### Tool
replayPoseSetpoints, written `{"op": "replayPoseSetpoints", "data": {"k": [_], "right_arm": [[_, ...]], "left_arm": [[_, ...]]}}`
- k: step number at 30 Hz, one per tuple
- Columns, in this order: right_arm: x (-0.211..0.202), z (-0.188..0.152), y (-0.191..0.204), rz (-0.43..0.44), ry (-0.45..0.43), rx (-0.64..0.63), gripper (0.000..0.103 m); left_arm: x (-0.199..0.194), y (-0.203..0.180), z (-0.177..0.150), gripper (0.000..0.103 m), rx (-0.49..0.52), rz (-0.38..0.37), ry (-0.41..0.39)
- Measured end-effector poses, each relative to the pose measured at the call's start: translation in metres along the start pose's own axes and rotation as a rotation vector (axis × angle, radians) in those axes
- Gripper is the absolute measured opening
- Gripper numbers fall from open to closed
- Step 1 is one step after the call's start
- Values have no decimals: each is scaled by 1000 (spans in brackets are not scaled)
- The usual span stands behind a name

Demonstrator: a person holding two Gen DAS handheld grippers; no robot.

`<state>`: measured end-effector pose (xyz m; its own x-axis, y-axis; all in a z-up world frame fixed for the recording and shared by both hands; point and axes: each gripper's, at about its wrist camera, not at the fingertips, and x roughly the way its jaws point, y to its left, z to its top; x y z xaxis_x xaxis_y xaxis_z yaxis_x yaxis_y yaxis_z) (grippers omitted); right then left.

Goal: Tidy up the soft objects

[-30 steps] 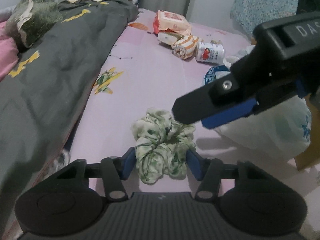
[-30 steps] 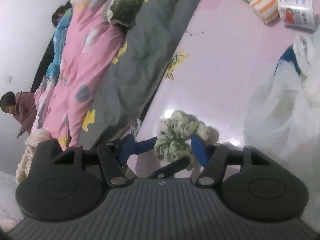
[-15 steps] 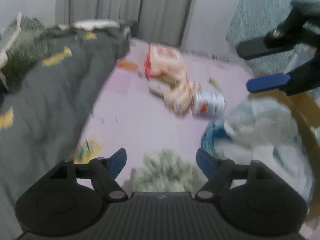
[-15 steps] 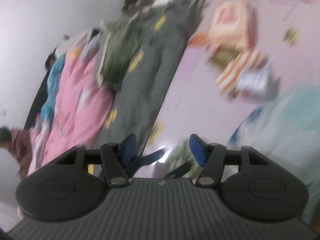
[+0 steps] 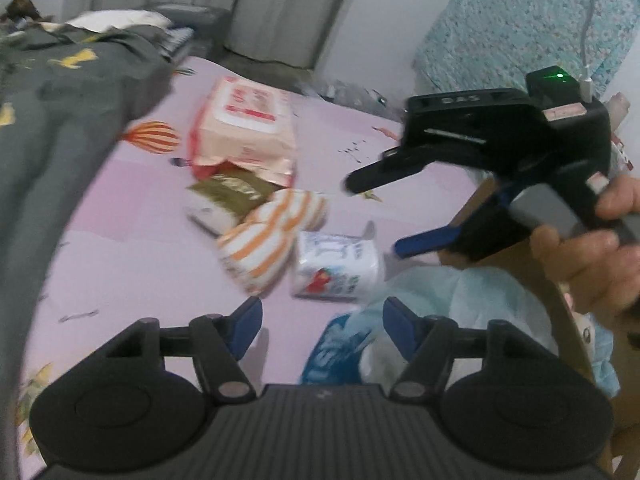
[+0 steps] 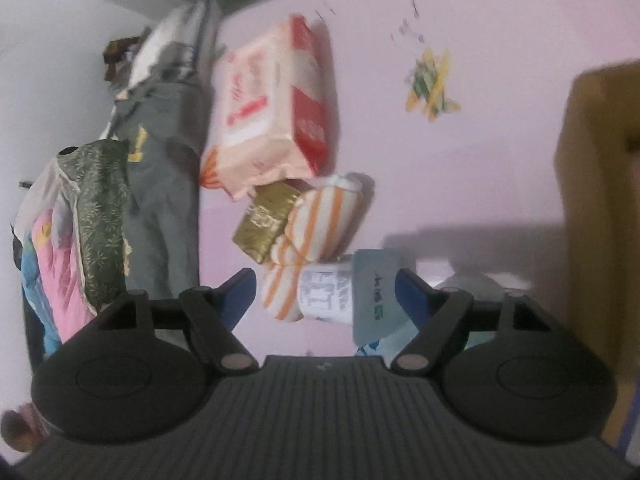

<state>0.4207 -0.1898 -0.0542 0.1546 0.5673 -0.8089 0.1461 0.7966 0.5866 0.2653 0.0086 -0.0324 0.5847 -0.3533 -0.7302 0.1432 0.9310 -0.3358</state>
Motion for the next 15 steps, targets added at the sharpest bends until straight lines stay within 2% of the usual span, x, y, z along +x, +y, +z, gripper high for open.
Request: {"op": "replayPoseSetpoints", "data": {"k": [3, 8, 11, 12, 15], "right_arm": [[10, 0, -2, 15, 30, -11, 79], [17, 3, -8, 52, 52, 6, 80], [16, 4, -12, 69, 48, 10, 81], [15, 4, -13, 72, 47, 11, 81], [14, 3, -19, 79, 43, 14, 81]], "left_arm": [[21, -6, 9, 73, 12, -4, 43], [51, -18, 21, 73, 37, 47, 76], [62, -23, 22, 69, 41, 89, 98], [63, -23, 22, 66, 33, 89, 103], [64, -24, 21, 65, 9, 93, 91]]}}
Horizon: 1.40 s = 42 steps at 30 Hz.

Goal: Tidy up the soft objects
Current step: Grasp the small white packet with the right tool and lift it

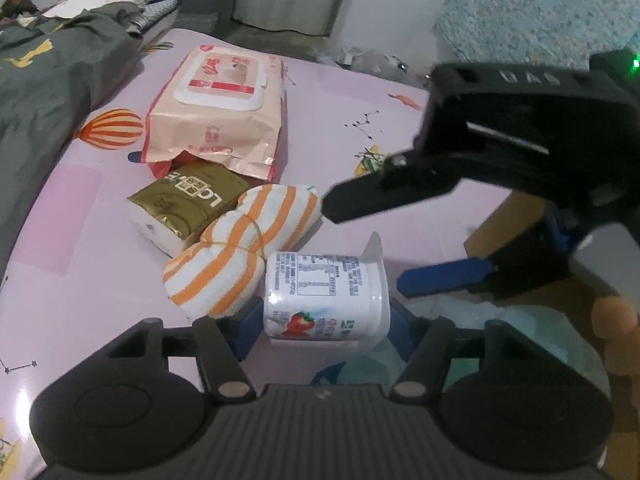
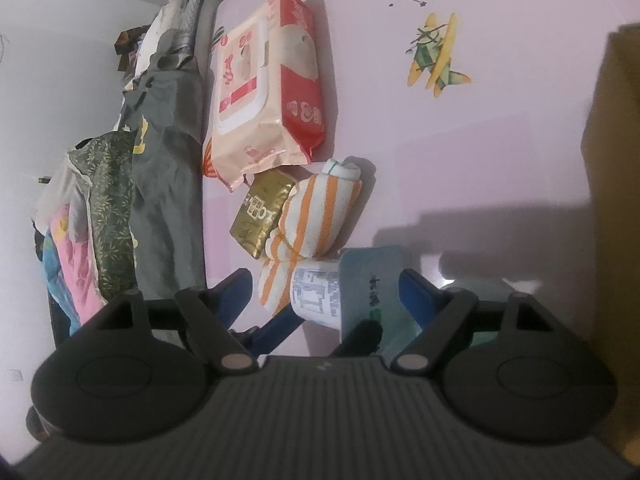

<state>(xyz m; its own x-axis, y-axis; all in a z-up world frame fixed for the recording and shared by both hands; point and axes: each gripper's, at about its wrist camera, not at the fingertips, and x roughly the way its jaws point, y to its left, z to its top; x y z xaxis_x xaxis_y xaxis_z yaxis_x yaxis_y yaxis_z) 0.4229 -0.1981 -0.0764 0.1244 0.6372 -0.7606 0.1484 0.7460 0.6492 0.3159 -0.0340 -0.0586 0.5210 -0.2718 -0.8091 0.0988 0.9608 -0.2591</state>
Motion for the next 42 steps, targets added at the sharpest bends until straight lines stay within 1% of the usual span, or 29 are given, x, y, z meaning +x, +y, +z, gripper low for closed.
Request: {"op": "replayPoseSetpoints", "data": {"k": [3, 5, 7, 10, 14, 18, 20, 23, 25, 26, 29, 34, 36, 38, 42], "right_arm": [[-2, 0, -7, 5, -3, 12, 81], [-2, 1, -10, 20, 0, 21, 81], [-1, 0, -10, 16, -1, 23, 81], [0, -2, -6, 26, 11, 12, 81], [4, -12, 9, 68, 50, -15, 81], [10, -23, 34, 90, 78, -76, 82], [18, -28, 46, 81, 91, -102, 82], [34, -33, 59, 63, 115, -125, 82], [47, -36, 67, 52, 134, -135, 82], [52, -38, 70, 54, 142, -140, 82], [65, -47, 81, 59, 165, -161, 82], [77, -59, 97, 53, 167, -192, 82], [78, -61, 101, 76, 175, -185, 82], [77, -65, 108, 91, 167, -203, 82], [76, -68, 117, 123, 155, -216, 81]], "left_arm": [[-2, 5, 0, 64, -31, -19, -10], [-7, 14, 0, 64, -81, -64, -7], [-13, 26, -1, 63, -144, -119, -2], [-26, 44, -5, 63, -221, -175, 2], [-48, 73, -15, 63, -326, -251, -16], [-63, 104, -27, 64, -428, -293, -56], [-66, 118, -33, 63, -465, -285, -60], [-63, 138, -41, 64, -518, -253, -43], [-63, 149, -46, 64, -540, -229, -47], [-63, 153, -49, 64, -547, -229, -53], [-65, 166, -56, 64, -587, -271, -61], [-70, 175, -62, 63, -588, -262, -73], [-77, 176, -64, 63, -566, -230, -90], [-86, 177, -65, 64, -535, -195, -116], [-98, 184, -68, 64, -518, -175, -140]]}}
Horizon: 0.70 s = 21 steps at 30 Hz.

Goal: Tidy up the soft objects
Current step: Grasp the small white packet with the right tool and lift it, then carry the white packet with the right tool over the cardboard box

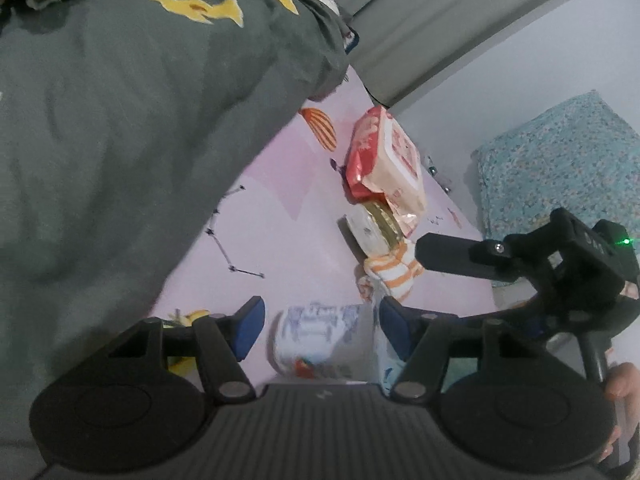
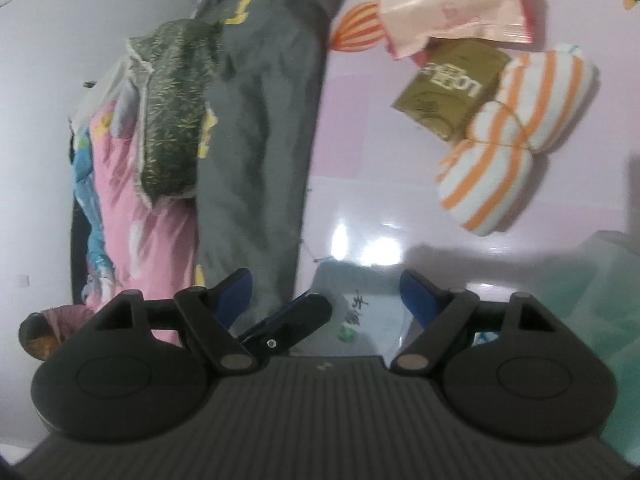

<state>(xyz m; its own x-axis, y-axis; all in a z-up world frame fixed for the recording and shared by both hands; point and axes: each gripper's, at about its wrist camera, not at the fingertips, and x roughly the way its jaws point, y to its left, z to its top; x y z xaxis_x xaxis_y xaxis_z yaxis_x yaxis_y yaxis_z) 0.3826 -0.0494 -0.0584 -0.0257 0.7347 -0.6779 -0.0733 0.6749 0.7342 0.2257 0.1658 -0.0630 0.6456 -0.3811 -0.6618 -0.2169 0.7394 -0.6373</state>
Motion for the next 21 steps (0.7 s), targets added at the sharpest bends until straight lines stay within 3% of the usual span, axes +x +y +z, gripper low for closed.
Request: {"op": "replayPoseSetpoints", "data": {"k": [5, 11, 16, 21], "right_arm": [[5, 0, 4, -31, -28, 3, 76], [10, -2, -1, -58, -42, 18, 61], [15, -12, -1, -66, -12, -11, 47], [18, -22, 4, -100, -8, -57, 34]], "left_arm": [[-12, -2, -2, 63, 80, 58, -29], [-18, -12, -9, 62, 158, 7, -16], [-11, -20, -16, 40, 203, 29, 43], [-11, -25, -17, 31, 184, 51, 27]]}}
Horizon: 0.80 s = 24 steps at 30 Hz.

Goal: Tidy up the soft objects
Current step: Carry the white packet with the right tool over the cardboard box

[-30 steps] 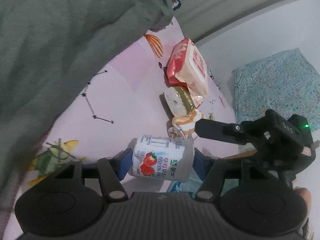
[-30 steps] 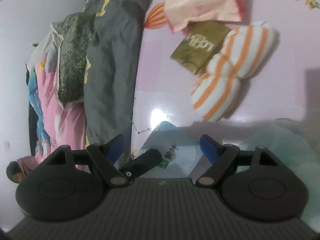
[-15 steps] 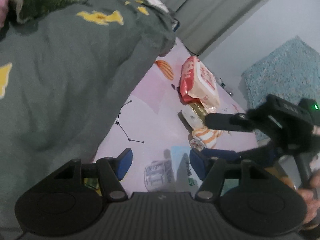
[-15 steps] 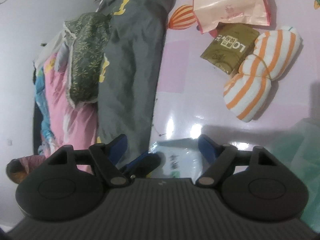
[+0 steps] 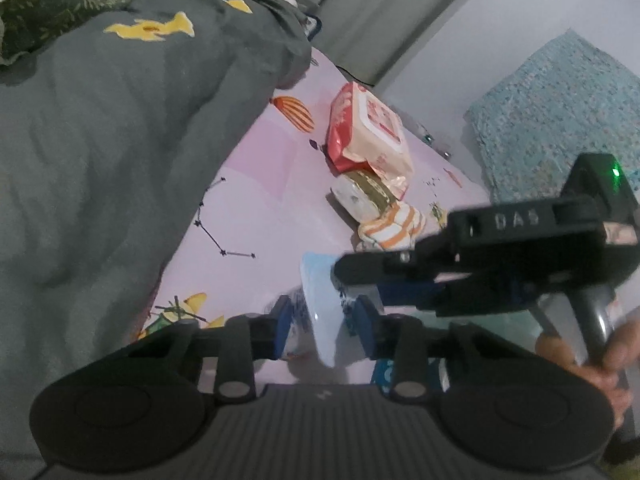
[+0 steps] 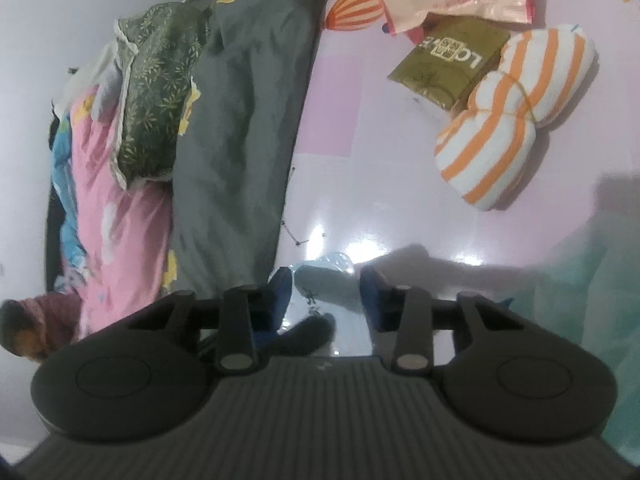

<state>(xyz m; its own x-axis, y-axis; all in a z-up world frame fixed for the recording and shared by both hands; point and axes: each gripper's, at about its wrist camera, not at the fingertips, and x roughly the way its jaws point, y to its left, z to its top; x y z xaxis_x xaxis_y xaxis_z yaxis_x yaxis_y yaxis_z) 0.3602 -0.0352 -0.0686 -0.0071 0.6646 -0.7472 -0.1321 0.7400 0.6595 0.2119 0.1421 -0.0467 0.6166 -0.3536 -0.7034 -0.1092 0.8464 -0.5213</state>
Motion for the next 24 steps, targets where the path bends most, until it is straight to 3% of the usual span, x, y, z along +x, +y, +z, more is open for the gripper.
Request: {"op": "replayPoseSetpoints", "data": {"k": [8, 13, 19, 24], "right_arm": [[-20, -10, 12, 14, -33, -26, 28], [-54, -20, 14, 46, -76, -28, 28], [-135, -42, 7, 84, -194, -27, 28], [-232, -80, -20, 69, -348, -14, 28]], "left_arm": [[-18, -23, 3, 30, 13, 43, -16], [-39, -55, 7, 30, 44, 46, -41], [-61, -125, 4, 30, 131, -20, -83], [-59, -206, -12, 30, 221, -146, -63]]}}
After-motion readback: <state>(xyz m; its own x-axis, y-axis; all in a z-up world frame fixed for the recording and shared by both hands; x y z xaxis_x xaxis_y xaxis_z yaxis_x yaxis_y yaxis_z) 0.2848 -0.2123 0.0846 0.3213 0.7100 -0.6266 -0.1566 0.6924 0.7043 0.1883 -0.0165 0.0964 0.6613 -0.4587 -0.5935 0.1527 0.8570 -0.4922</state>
